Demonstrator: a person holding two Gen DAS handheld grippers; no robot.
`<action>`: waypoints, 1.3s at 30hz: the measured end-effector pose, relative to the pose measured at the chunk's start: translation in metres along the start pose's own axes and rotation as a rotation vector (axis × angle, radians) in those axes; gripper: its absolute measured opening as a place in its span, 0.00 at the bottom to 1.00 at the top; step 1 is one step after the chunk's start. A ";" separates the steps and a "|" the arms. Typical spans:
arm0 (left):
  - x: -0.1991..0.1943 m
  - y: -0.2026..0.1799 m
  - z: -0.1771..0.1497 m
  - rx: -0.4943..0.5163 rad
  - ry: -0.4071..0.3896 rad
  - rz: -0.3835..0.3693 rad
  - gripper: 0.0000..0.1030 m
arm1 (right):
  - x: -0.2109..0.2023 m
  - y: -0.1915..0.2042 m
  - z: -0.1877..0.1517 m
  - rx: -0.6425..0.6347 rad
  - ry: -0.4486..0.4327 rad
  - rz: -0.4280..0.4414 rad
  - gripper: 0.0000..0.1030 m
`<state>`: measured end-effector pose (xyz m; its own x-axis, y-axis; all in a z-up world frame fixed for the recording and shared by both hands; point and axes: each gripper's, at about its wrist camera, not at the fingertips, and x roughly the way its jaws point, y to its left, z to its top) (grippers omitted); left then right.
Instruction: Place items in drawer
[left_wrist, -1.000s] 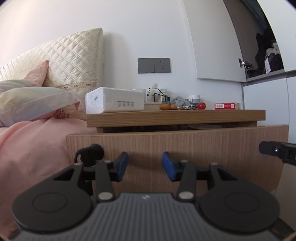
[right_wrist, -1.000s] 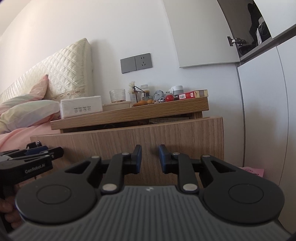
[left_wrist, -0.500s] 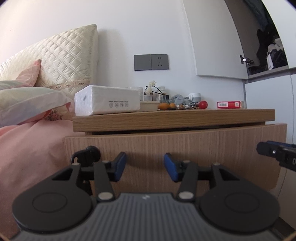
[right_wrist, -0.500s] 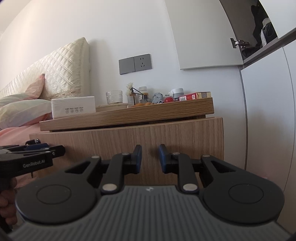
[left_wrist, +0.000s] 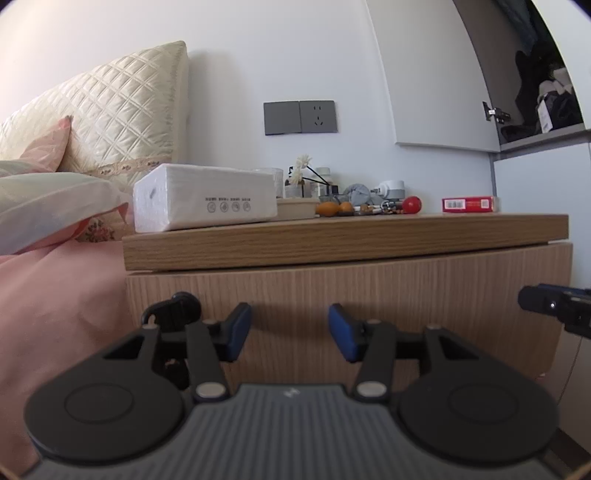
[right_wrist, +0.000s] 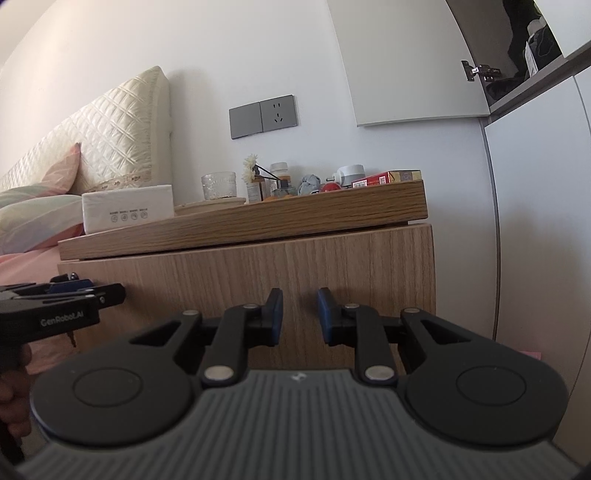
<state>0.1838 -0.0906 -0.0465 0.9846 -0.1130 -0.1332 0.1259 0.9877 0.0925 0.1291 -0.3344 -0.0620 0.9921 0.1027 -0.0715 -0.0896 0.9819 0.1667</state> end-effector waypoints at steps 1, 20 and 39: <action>0.001 0.000 0.000 0.001 0.000 0.001 0.53 | 0.001 0.000 0.000 0.000 0.000 -0.001 0.22; 0.016 0.003 0.004 -0.006 0.006 -0.012 0.56 | 0.016 0.000 -0.003 0.002 -0.013 -0.017 0.22; -0.011 0.008 0.012 -0.048 0.054 -0.002 0.54 | -0.001 -0.010 -0.009 -0.014 0.032 0.017 0.25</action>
<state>0.1752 -0.0824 -0.0319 0.9763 -0.1105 -0.1862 0.1208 0.9917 0.0445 0.1278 -0.3430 -0.0726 0.9873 0.1238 -0.0999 -0.1076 0.9821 0.1545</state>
